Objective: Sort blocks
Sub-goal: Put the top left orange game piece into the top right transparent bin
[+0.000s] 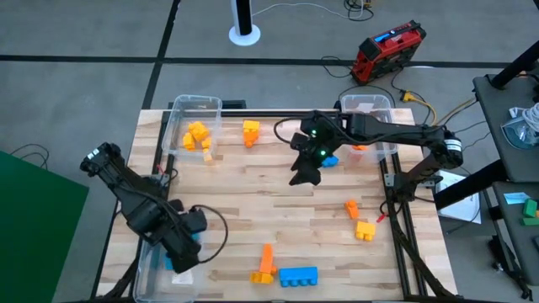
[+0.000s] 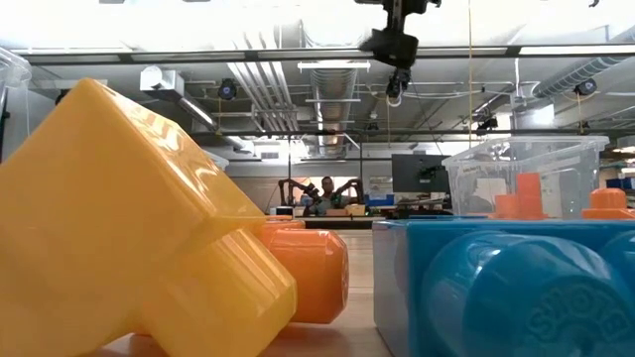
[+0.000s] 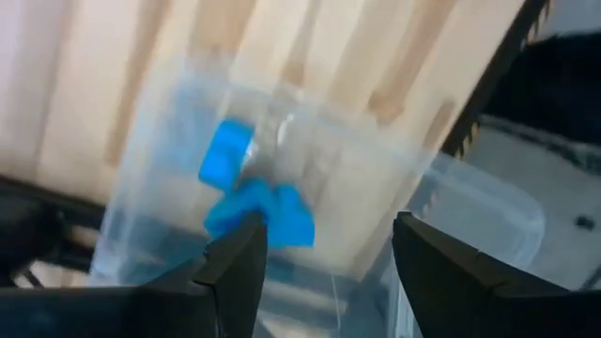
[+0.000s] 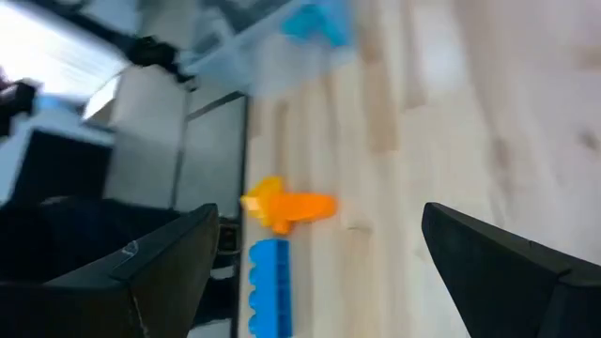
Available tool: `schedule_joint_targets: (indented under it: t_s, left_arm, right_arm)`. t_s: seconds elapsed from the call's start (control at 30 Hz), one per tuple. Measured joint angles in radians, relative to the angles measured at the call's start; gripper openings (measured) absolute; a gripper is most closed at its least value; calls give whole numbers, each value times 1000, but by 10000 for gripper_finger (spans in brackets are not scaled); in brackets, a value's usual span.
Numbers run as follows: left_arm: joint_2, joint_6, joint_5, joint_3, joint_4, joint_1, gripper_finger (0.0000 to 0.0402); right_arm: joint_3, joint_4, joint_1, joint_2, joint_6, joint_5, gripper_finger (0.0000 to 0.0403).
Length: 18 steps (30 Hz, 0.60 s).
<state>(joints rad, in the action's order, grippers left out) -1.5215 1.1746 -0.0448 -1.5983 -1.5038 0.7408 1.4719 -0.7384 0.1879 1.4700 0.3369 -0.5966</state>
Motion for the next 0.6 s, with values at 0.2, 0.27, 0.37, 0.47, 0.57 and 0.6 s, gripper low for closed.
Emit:
schedule_joint_targets:
  t_s: [0.2, 0.27, 0.37, 0.47, 0.57, 0.6]
  left_arm:
    - [0, -97, 198, -46, 9, -99, 203]
    - [2, -173, 251, -59, 9, -152, 198]
    - [10, -304, 297, -64, 16, -256, 187]
    - [19, -465, 300, -64, 53, -383, 173]
    - [19, -633, 297, -64, 135, -512, 163]
    - [19, -690, 286, -62, 169, -555, 160]
  right_arm:
    - [-1, -109, 0, -7, 82, 211, 363]
    - [-1, -138, 1, -7, 122, 259, 363]
    - [-1, -184, 6, -8, 176, 330, 363]
    - [-1, -255, 11, -8, 225, 393, 363]
    - [-1, -344, 12, -8, 247, 433, 363]
    - [-1, -377, 11, -8, 247, 433, 363]
